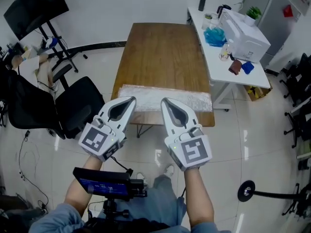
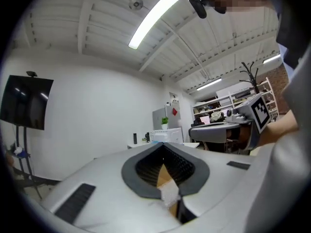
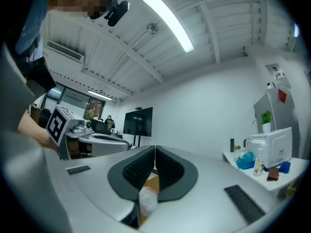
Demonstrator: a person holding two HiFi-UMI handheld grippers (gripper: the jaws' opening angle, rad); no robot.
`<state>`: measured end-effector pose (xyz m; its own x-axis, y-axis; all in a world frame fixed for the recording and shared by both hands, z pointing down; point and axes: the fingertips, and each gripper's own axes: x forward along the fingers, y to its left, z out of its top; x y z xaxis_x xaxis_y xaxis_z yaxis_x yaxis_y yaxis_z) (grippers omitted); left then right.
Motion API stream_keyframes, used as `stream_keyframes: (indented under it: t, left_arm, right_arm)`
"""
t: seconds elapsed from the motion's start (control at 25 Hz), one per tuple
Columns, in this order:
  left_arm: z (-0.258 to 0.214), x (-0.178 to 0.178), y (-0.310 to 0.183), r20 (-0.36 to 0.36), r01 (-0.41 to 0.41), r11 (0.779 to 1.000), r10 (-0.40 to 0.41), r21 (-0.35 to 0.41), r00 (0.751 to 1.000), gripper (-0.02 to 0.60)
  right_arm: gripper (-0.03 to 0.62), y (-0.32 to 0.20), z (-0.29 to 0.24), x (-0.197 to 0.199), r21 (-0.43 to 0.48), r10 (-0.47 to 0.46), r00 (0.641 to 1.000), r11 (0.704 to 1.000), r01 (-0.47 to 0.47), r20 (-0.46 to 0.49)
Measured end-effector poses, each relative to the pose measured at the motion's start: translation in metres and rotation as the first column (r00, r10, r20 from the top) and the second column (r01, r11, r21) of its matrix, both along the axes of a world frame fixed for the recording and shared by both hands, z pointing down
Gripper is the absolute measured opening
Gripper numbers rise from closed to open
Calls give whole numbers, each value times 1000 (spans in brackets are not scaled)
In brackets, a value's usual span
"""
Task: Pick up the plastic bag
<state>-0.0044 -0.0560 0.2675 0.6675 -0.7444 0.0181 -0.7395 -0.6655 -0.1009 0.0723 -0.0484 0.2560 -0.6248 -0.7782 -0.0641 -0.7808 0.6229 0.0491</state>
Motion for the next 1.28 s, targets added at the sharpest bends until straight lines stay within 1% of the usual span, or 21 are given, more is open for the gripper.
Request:
stream_keyframes:
  t: [0.16, 0.4, 0.6, 0.68, 0.76, 1.0, 1.28]
  left_arm:
    - [-5, -1, 12, -13, -42, 999, 42, 9, 999, 15]
    - [-12, 10, 20, -30, -48, 998, 49, 26, 998, 15]
    - [-18, 27, 26, -34, -23, 999, 25, 44, 999, 15]
    - [-19, 33, 27, -47, -4, 999, 6, 41, 999, 15]
    - [-21, 39, 32, -52, -5, 999, 7, 33, 999, 15]
    - [-19, 45, 36, -39, 14, 1000, -13, 21, 999, 15]
    - [-19, 52, 39, -16, 17, 999, -16, 30, 1000, 15]
  right_arm:
    - [0, 16, -1, -6, -15, 41, 999, 999, -41, -22]
    - [0, 29, -8, 0, -1, 36, 999, 999, -36, -33]
    - [0, 34, -14, 9, 19, 1, 1000, 1000, -1, -28]
    - [0, 35, -14, 16, 20, -5, 1000, 1000, 5, -22]
    - [0, 36, -15, 21, 22, -7, 1000, 1000, 8, -14]
    - [0, 38, -14, 30, 23, -15, 1000, 1000, 15, -8]
    - [0, 42, -11, 33, 21, -16, 1000, 1000, 16, -9]
